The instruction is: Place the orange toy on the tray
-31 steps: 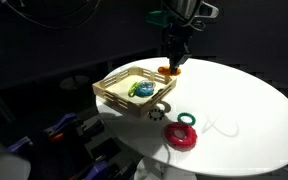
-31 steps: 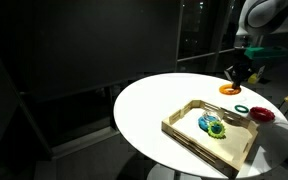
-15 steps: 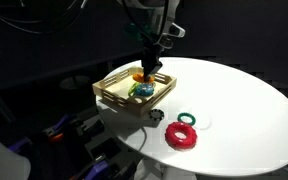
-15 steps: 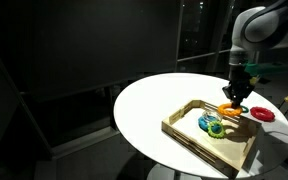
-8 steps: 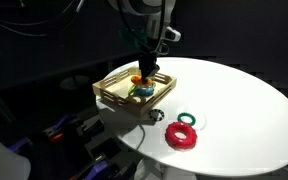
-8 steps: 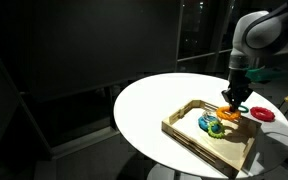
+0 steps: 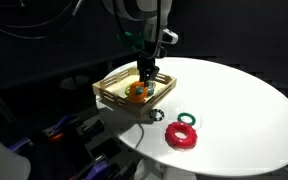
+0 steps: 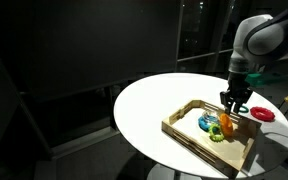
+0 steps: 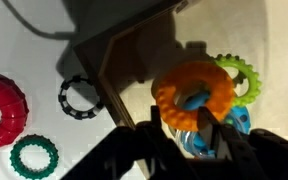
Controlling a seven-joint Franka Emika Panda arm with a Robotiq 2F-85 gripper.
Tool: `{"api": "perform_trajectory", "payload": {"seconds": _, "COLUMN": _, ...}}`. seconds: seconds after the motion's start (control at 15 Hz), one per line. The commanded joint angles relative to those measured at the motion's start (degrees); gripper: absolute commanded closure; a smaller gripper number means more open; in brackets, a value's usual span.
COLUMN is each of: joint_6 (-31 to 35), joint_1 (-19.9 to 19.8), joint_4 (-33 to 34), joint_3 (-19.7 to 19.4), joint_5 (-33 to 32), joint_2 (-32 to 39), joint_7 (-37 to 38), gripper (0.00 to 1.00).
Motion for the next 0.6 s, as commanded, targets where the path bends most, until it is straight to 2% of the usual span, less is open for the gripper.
{"api": "perform_trajectory", "payload": {"seconds": 0.0, "joint_6": 0.0, "joint_1": -0.2, "joint_4": -0.7, "joint_3": -0.3, "joint_5": -0.5, "joint_2": -1.5, "joint_7": -1.1, "gripper": 0.26}}
{"api": "perform_trajectory", "payload": {"seconds": 0.2, "joint_6": -2.5, "joint_1": -0.6, "joint_4": -0.1, "joint_3": -0.7, "joint_5": -0.2, "joint_2": -2.4, "joint_7": -1.1, "gripper": 0.02}}
{"api": "perform_trajectory", "payload": {"seconds": 0.53, "joint_6": -11.0, "joint_1": -1.8, "joint_4": 1.7, "joint_3": -1.7, "joint_5": -0.4, "joint_2": -5.4, "joint_7": -2.2, "gripper": 0.00}}
